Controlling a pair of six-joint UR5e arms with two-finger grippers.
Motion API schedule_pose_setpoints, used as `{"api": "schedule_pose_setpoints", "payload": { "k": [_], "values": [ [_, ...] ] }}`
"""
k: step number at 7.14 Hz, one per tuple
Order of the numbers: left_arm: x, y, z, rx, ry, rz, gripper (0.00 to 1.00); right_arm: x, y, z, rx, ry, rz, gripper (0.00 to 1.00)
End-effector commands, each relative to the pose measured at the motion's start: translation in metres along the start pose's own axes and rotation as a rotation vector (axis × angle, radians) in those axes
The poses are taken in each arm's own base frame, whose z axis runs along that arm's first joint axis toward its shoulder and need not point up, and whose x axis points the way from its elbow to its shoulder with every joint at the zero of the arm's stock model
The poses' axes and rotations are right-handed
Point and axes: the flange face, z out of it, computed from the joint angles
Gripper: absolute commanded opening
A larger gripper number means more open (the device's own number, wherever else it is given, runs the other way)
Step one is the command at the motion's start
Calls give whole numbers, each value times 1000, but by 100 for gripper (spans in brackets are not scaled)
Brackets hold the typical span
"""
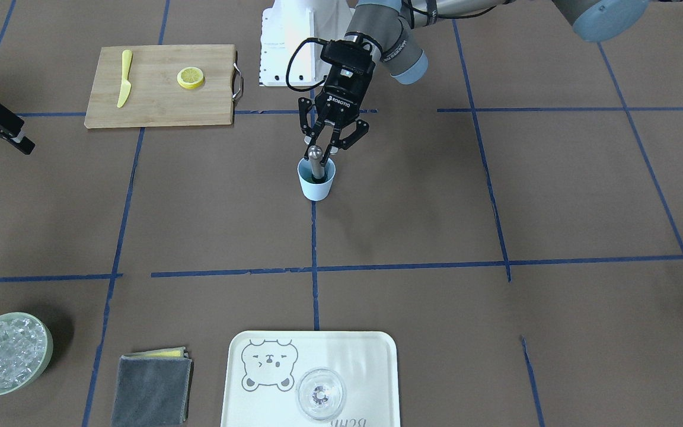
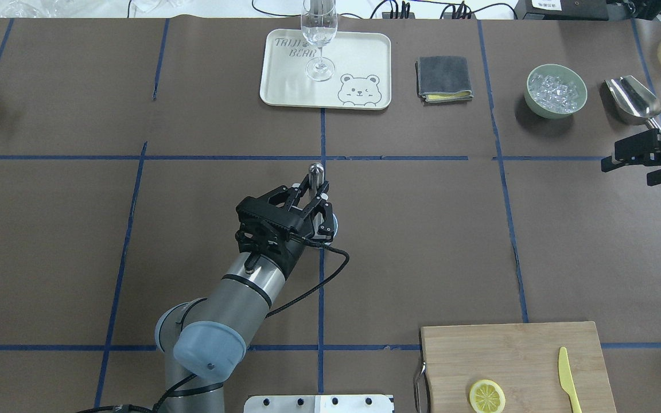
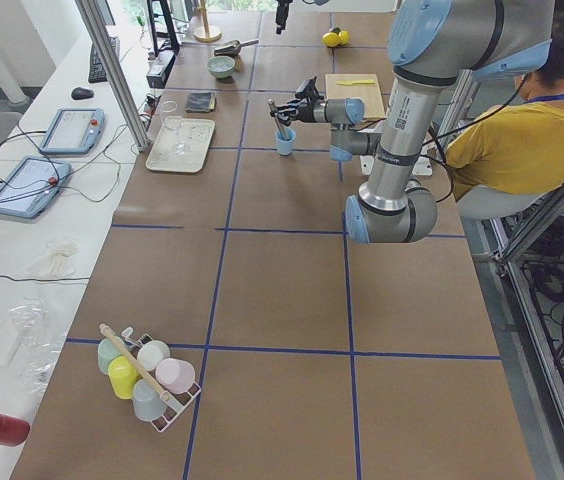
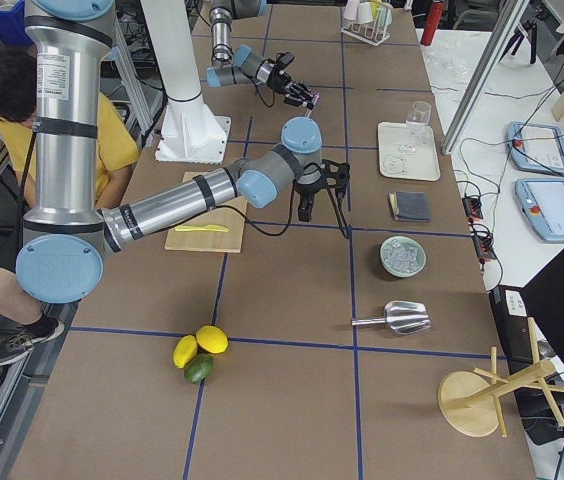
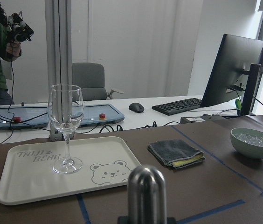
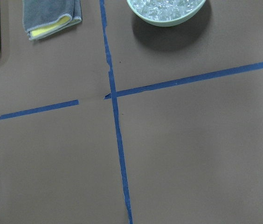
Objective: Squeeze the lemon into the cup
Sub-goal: 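Press the muddler down onto the lemon slice in the cup with the left gripper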
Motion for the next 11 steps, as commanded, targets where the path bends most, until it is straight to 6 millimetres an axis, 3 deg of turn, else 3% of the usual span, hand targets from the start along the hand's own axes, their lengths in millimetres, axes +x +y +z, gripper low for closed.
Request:
{"api": "schedule_pose_setpoints", "payload": {
  "k": [1, 4, 6, 7, 8, 10, 11],
  "values": [
    [3, 1, -1, -2, 4, 0, 0, 0, -1, 1, -1, 1, 1, 100],
    [10, -16, -6, 15, 22, -17, 0, 0, -1, 1, -1, 1, 1, 100],
    [17, -66, -18, 73, 50, 84, 0, -2, 0, -1, 1, -4, -2, 100],
    [13, -89, -14, 86, 42, 101, 0, -3, 1, -2, 1, -7, -2, 100],
    [18, -122, -16, 58, 63, 122, 0, -4, 3, -1, -17, -17, -2, 100],
    [6, -174, -20, -48, 91, 175, 0, -5, 3, -3, -22, -22, 1, 100],
    [1, -176, -15, -110, 98, 167, 0, -6, 4, -3, -23, -24, 0, 100]
  ]
}}
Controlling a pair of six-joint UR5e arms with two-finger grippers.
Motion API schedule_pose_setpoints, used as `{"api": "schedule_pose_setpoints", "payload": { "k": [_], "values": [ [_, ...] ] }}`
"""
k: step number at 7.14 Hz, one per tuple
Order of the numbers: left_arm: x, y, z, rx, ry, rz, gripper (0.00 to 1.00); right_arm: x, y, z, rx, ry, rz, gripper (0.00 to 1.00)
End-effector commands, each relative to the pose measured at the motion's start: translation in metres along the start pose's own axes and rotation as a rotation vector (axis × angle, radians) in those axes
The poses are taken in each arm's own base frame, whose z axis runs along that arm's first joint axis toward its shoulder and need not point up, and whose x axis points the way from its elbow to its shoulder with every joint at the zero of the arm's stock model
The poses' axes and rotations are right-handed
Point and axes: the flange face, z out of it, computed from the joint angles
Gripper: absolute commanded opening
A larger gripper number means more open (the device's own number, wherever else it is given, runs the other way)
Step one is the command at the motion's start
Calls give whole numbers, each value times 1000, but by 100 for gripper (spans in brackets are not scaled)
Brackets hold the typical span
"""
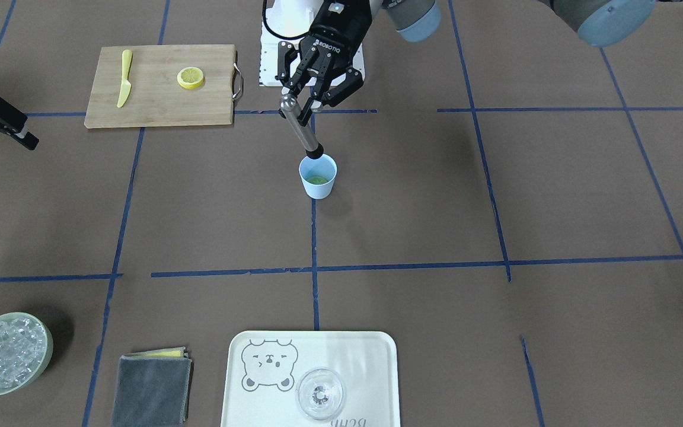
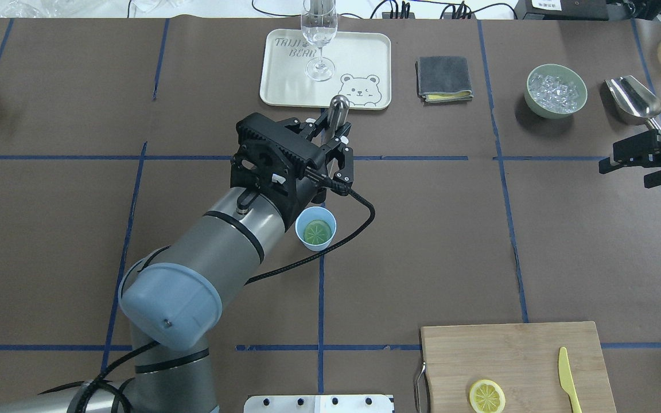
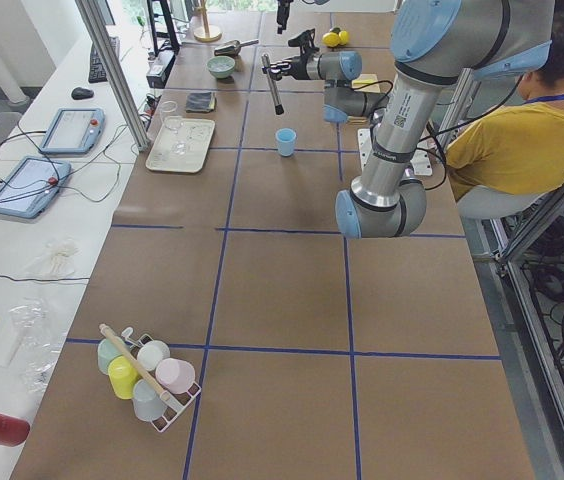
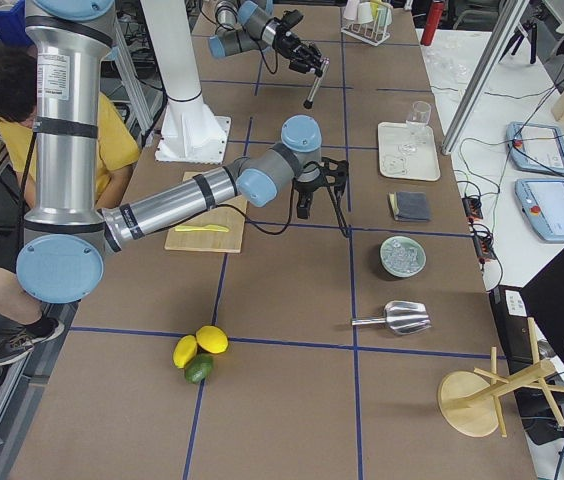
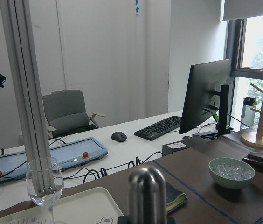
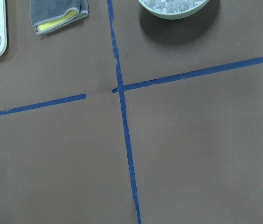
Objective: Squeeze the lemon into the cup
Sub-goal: 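Press the muddler down onto the lemon slice in the cup with the left gripper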
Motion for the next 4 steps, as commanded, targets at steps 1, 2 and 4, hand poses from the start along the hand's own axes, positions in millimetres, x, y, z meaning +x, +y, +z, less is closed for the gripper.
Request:
{"api": "schedule_pose_setpoints", "payload": {
  "k": [1, 2, 4],
  "values": [
    [-17, -7, 3, -90, 10, -15, 0, 1, 0, 1, -4, 0, 5, 100],
    [-27, 9, 8, -182, 37, -24, 0, -1, 1, -1, -3, -4, 6, 100],
    [-100, -16, -7, -368, 159, -14, 0, -1, 1, -1, -3, -4, 5, 100]
  ]
}}
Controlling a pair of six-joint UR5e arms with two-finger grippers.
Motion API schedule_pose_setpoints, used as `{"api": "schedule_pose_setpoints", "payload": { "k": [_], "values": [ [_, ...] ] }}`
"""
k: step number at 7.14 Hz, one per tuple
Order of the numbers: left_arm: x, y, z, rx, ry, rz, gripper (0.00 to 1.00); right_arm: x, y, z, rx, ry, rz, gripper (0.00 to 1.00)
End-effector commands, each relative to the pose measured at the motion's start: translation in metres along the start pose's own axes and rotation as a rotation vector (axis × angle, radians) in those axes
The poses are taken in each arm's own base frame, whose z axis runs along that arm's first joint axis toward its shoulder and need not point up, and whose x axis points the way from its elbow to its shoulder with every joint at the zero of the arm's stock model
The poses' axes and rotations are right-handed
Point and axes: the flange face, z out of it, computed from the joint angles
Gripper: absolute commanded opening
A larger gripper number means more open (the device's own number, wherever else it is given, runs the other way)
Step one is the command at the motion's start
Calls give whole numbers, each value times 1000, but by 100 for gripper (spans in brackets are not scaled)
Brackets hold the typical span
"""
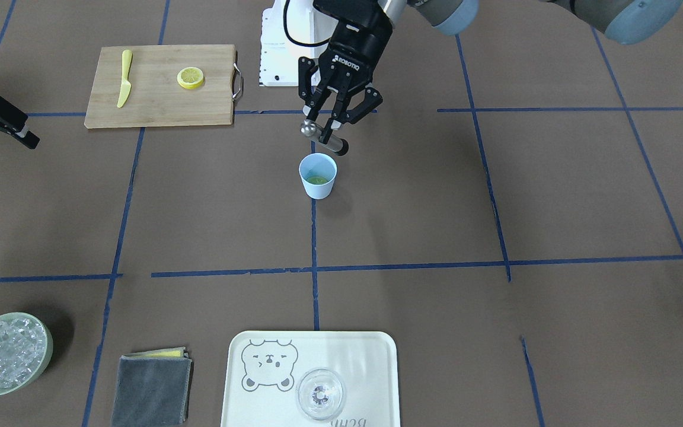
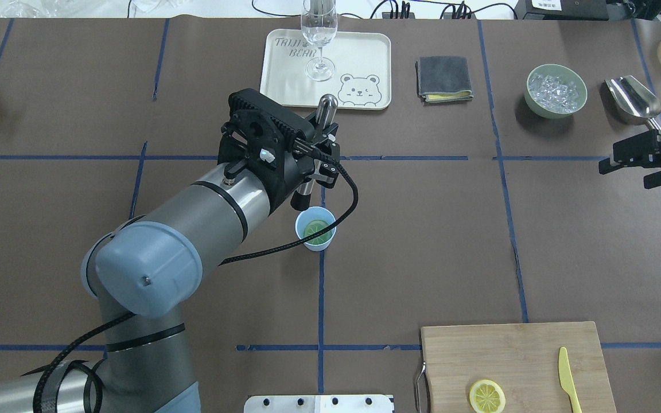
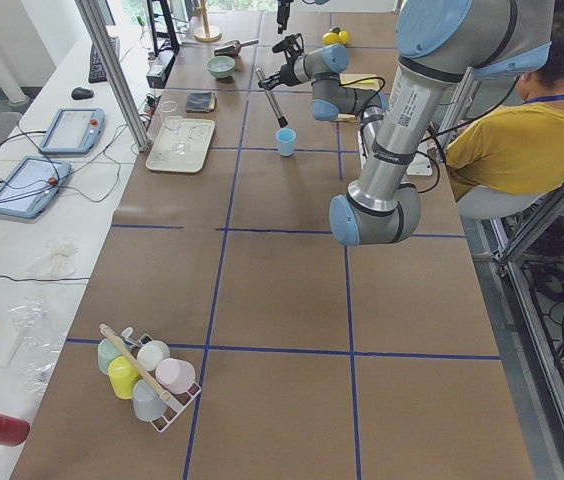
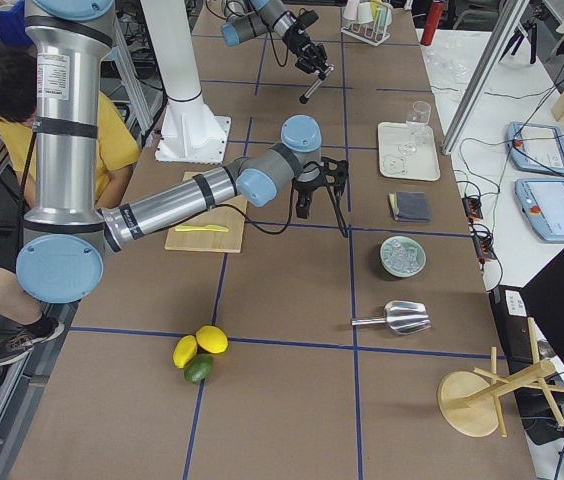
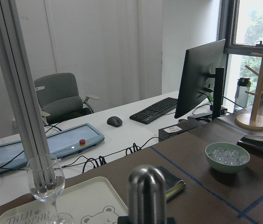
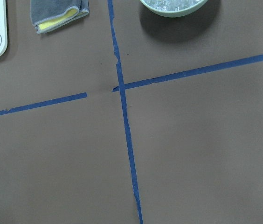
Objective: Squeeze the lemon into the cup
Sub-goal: 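Lift the muddler out of the cup and carry it back with the left gripper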
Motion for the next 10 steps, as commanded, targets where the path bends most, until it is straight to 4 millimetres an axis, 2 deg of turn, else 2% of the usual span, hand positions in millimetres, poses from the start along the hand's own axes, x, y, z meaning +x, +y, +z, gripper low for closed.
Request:
{"api": "schedule_pose_setpoints", "payload": {
  "k": [1, 2, 3, 4, 5, 7, 8, 10],
  "values": [
    [-87, -3, -30, -210, 127, -20, 0, 0, 0, 0, 1, 0, -2, 100],
    [-135, 6, -45, -281, 54, -55, 0, 1, 0, 1, 1, 1, 0, 100],
    [-168, 53, -53, -476, -47, -91, 0, 1, 0, 0, -2, -1, 0, 100],
    [-191, 88, -51, -681, -54, -163, 0, 3, 0, 2, -8, 3, 6, 100],
    [-238, 104, -54, -786, -86, -263, 0, 9, 1, 4, -11, 11, 14, 100],
    [-342, 184, -97, -960, -180, -468, 0, 26, 1, 14, -29, 35, 31, 100],
    [-373, 224, -86, -1028, -239, -509, 0, 30, 1, 15, -31, 40, 38, 100],
    [-402, 247, -75, -1057, -272, -516, 0, 36, 2, 17, -36, 50, 46, 100]
  ]
}}
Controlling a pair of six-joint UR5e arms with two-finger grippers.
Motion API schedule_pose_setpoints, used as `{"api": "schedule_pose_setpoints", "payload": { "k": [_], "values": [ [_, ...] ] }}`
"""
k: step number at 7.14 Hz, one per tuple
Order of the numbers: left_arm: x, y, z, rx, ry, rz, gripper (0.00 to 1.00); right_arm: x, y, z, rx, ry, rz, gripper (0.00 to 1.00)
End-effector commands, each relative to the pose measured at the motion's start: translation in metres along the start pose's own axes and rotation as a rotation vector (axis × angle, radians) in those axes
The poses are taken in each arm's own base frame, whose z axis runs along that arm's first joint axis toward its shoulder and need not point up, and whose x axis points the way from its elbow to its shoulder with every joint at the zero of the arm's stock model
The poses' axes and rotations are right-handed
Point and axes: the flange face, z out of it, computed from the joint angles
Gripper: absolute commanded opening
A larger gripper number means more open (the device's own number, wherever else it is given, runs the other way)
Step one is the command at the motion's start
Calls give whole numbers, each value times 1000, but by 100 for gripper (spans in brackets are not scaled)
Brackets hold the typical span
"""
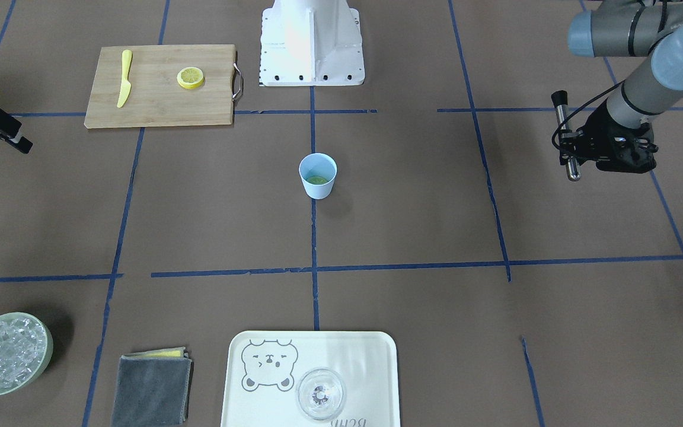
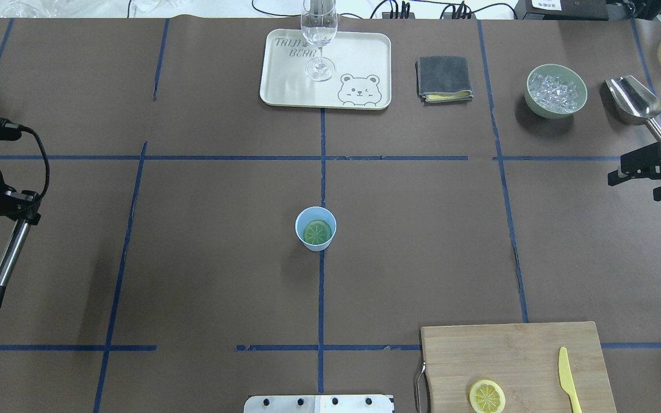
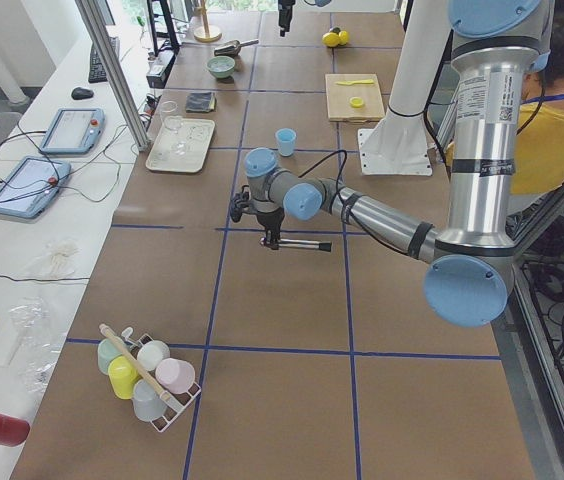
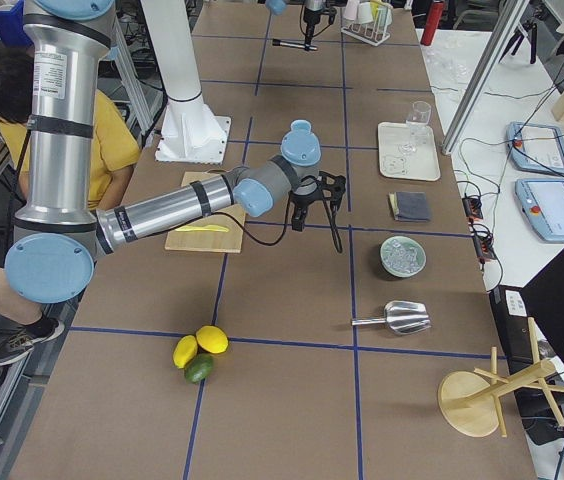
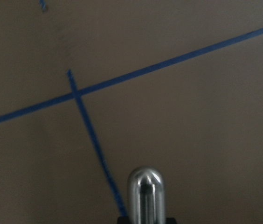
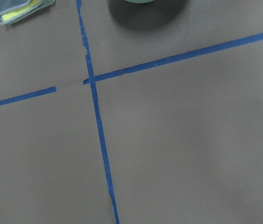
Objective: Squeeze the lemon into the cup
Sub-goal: 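Lower the muddler onto the table and release it with the left gripper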
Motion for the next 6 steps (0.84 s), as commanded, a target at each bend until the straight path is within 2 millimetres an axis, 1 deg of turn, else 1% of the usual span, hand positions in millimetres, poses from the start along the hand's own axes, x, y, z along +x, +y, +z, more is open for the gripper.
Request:
{"api": "schedule_pose_setpoints", "payload": {
  "k": [1, 2, 3, 4, 5, 6],
  "values": [
    [-19, -14, 21, -23, -17, -36, 0, 4, 0, 3, -4, 7, 5, 100],
    [-24, -20, 33, -37, -26, -46, 0, 6, 0, 4, -6, 9, 10, 100],
    [-14, -42, 38, -28, -20, -50, 0, 5, -1, 5, -7, 10, 8, 100],
    [-7, -52, 40, -23, -19, -45, 0, 6, 0, 5, -7, 9, 7, 100],
    [-9, -53, 45, -28, -26, -50, 0, 5, -1, 5, -6, 7, 4, 100],
    [-7, -56, 47, -28, -24, -43, 0, 5, -1, 5, -6, 7, 4, 100]
  ]
}}
